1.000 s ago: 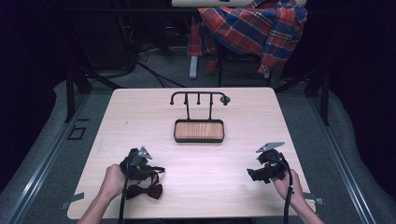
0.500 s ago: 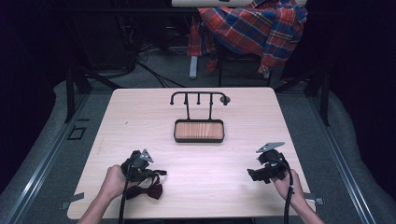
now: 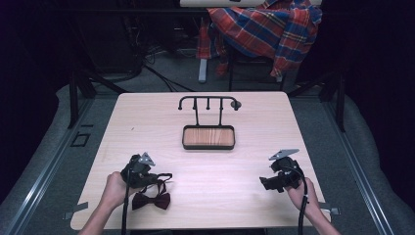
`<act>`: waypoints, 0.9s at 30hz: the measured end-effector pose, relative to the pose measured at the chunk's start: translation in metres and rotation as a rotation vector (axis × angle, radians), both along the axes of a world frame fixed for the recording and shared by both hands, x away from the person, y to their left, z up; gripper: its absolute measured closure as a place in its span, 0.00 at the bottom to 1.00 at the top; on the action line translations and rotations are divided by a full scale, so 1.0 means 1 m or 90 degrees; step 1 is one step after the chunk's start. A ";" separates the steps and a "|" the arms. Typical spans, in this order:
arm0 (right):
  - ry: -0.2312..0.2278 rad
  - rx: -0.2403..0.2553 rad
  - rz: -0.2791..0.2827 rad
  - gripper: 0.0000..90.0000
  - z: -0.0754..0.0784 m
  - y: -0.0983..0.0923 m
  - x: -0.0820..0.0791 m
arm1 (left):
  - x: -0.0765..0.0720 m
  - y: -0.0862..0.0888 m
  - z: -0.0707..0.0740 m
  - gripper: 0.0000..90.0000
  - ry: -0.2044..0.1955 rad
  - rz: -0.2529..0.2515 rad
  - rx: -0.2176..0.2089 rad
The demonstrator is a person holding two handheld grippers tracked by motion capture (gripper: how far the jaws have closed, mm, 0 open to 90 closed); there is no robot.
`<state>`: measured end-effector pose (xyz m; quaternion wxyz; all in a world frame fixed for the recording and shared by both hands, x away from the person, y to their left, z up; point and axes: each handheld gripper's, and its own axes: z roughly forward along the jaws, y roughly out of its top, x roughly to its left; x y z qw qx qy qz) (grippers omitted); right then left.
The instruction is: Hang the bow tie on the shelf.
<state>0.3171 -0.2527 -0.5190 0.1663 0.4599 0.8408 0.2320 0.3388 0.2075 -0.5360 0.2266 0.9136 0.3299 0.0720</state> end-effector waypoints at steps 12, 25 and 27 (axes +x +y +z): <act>0.001 -0.004 0.004 0.17 -0.001 0.000 0.000 | 0.004 -0.005 -0.010 0.72 0.036 0.003 0.044; 0.008 -0.004 0.004 0.17 -0.001 0.001 0.000 | -0.004 -0.017 -0.014 0.97 0.015 -0.060 0.111; 0.009 -0.004 0.004 0.17 -0.001 0.001 0.000 | -0.004 -0.016 -0.014 0.98 0.014 -0.061 0.112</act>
